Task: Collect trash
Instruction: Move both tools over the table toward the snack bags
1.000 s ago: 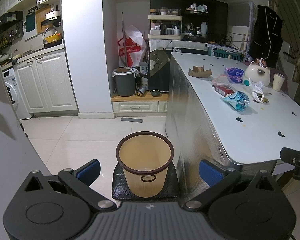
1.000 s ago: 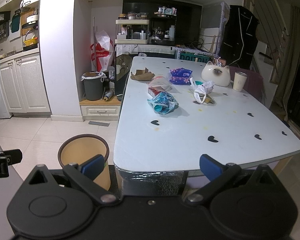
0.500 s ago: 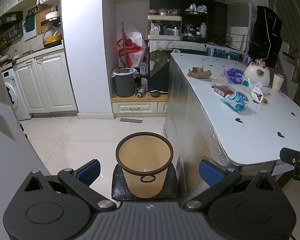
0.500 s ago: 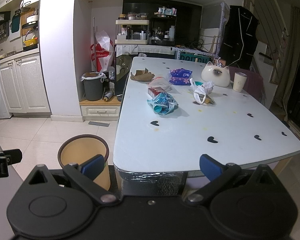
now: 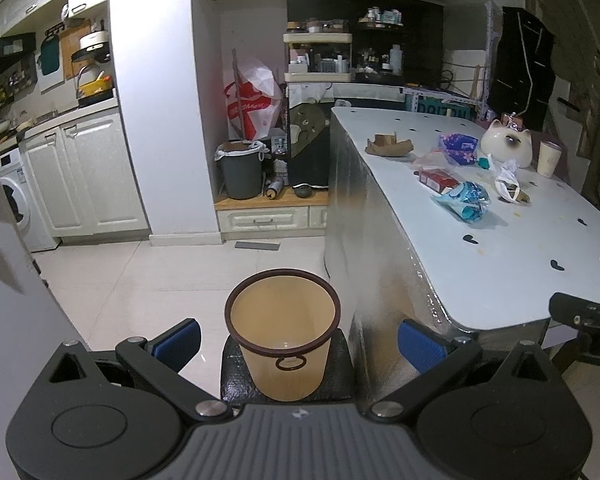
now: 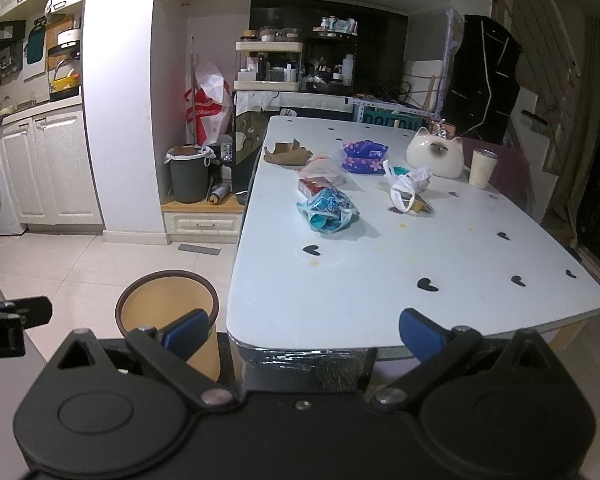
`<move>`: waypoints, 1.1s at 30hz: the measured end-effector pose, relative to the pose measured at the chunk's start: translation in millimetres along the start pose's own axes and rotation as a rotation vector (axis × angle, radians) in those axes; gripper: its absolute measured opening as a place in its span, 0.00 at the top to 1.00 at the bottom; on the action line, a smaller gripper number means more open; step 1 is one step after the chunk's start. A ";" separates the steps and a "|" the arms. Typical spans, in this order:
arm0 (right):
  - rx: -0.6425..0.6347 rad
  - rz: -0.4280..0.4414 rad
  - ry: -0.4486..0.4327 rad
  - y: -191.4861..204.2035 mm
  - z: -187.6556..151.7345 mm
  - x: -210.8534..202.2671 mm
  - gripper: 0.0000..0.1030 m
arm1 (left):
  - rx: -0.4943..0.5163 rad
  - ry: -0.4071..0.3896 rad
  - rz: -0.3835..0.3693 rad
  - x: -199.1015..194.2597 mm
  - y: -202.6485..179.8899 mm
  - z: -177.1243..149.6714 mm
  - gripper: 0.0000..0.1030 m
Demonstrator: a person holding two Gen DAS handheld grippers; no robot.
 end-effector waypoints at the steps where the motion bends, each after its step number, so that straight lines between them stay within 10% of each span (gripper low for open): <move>1: -0.002 0.001 -0.002 0.9 -1.4 -1.0 0.01 | 0.006 0.003 -0.003 3.3 -2.1 0.1 0.00; 33: 0.163 -0.135 -0.061 -111.7 52.3 131.3 0.00 | 0.239 0.042 -0.153 147.4 -136.9 71.2 0.00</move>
Point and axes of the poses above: each gripper's, at about its wrist camera, not at the fingertips, and x roughly the way its jaws point, y to its left, z to its top, the point moved 1 cm from there along x, roughly the way its jaws point, and after that the axes turned 4 degrees about y, right-handed, at the moved point
